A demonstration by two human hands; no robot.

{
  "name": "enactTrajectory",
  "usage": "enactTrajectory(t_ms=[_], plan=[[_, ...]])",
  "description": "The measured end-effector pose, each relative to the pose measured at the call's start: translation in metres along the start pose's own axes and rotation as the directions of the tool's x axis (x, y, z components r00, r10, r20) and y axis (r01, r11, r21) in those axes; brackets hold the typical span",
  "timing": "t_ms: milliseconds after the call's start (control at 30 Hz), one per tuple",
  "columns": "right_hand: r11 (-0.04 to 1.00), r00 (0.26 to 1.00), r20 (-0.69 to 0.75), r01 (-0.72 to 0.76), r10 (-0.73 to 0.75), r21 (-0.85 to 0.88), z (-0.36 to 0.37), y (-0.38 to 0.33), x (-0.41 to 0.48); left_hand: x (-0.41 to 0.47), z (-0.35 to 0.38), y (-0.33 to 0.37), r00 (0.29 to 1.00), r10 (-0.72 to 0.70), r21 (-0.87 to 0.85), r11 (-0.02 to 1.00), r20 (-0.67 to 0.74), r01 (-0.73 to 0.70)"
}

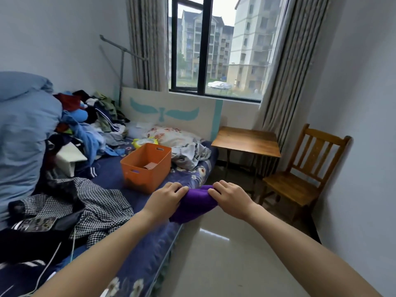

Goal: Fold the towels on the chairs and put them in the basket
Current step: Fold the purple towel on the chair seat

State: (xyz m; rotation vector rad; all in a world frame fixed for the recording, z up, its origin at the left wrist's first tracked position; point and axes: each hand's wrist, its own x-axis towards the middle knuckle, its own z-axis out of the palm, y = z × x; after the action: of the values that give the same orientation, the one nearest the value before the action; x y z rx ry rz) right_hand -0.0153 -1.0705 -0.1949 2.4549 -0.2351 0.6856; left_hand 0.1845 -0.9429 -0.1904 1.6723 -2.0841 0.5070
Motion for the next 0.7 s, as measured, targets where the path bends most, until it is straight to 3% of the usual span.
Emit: enactTrajectory(t_ms=[367, 700], plan=[[0.999, 0.998, -0.055, 0.014, -0.011, 0.048, 0.112, 0.137, 0.034, 0.131, 0.081, -0.058, 0.996, -0.080, 0.037, 0.996, 0.026, 0.079], [0.983, 0.998, 0.022, 0.047, -0.052, 0.179, 0.254, 0.164, 0.083, 0.160, 0.171, -0.154, 0.943, -0.275, 0.024, 0.961, 0.188, 0.276]])
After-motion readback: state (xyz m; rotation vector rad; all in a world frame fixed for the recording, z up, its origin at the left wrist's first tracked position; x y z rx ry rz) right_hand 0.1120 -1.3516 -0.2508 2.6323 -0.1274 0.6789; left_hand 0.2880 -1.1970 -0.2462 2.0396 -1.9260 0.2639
